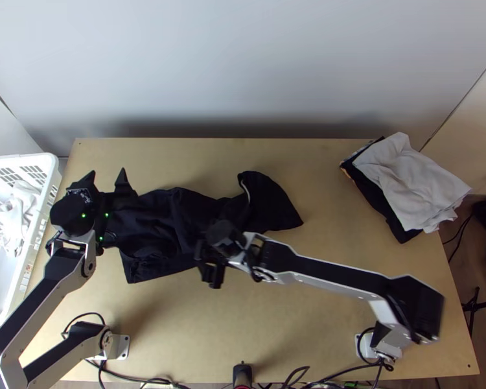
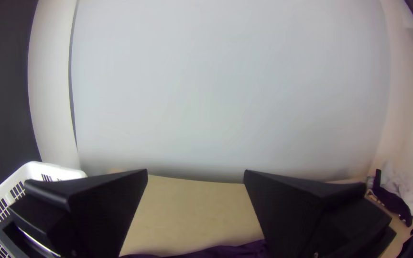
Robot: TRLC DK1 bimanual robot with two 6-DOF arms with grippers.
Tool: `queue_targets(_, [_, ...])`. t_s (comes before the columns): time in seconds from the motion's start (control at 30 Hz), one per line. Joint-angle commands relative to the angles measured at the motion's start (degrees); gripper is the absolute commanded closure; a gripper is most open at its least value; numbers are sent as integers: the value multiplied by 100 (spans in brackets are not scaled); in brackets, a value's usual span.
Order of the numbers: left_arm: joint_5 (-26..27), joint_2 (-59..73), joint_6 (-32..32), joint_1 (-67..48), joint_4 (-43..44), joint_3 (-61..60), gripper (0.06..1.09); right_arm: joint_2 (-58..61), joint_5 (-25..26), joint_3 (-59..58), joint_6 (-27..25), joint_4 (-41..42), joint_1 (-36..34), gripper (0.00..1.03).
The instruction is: Fold the t-shirt
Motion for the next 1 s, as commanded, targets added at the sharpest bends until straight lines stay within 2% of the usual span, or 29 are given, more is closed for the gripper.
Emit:
queue_targets(0.0, [14, 74, -11, 165, 89, 11, 11, 881, -131, 847, 47, 184, 106, 7])
queue_targets(0.33, [137, 57, -2, 648, 89, 38, 11, 1417, -281, 1137, 319, 105, 45, 7])
queue_targets(0.97, [331, 48, -2, 1114, 89, 205, 11, 1787, -272, 1014, 337, 43, -351, 7])
